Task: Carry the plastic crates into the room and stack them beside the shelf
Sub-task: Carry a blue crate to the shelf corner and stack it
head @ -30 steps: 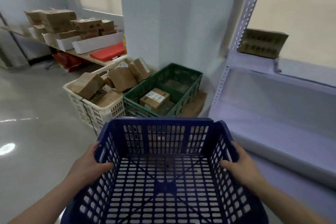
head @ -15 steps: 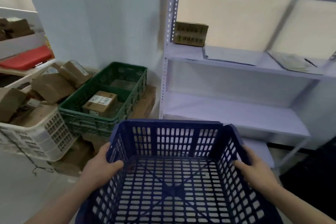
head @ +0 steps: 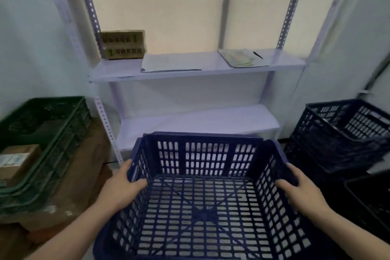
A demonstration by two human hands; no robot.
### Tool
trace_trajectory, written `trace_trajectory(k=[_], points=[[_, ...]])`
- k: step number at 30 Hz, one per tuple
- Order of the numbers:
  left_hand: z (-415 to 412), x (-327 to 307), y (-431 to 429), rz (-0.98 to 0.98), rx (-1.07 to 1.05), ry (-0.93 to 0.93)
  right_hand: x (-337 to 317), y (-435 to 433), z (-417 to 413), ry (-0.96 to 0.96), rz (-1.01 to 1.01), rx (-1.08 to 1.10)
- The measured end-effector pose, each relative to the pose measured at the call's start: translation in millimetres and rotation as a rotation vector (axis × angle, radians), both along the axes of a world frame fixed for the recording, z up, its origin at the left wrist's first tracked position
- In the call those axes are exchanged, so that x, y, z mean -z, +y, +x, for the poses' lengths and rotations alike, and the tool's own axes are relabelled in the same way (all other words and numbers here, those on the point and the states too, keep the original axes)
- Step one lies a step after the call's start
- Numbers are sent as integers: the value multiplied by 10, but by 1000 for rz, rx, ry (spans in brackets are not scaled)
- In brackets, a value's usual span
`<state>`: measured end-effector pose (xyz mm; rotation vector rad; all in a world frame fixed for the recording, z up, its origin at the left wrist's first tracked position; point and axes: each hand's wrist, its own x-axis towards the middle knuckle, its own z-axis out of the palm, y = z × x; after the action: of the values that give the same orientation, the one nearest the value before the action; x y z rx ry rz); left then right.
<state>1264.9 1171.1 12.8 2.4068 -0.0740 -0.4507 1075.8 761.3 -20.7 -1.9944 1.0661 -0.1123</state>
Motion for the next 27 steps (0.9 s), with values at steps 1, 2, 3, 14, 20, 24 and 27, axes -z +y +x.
trace_trajectory(k=[1,2,3,14,20,24,27], points=[[2,-43,-251,2,17,-12,-15,-215,-78,-7,-1,23],[0,-91,-503,4,32,-24,-38,-419,-157,-20,-1,39],[-6,-138,-755,3,46,-36,-67,-625,-231,-29,-2,56],[-104,-525,-3009,-90,246,-107,-515,-2331,-1189,-117,-111,232],[-107,-550,-4029,-153,446,-112,-705,-2675,-1775,-82,-197,449],[-140,-512,-4643,-192,586,-77,-666,-2772,-2224,-89,-215,605],[-225,-480,-5077,-220,700,-66,-662,-2758,-2514,-87,-224,722]])
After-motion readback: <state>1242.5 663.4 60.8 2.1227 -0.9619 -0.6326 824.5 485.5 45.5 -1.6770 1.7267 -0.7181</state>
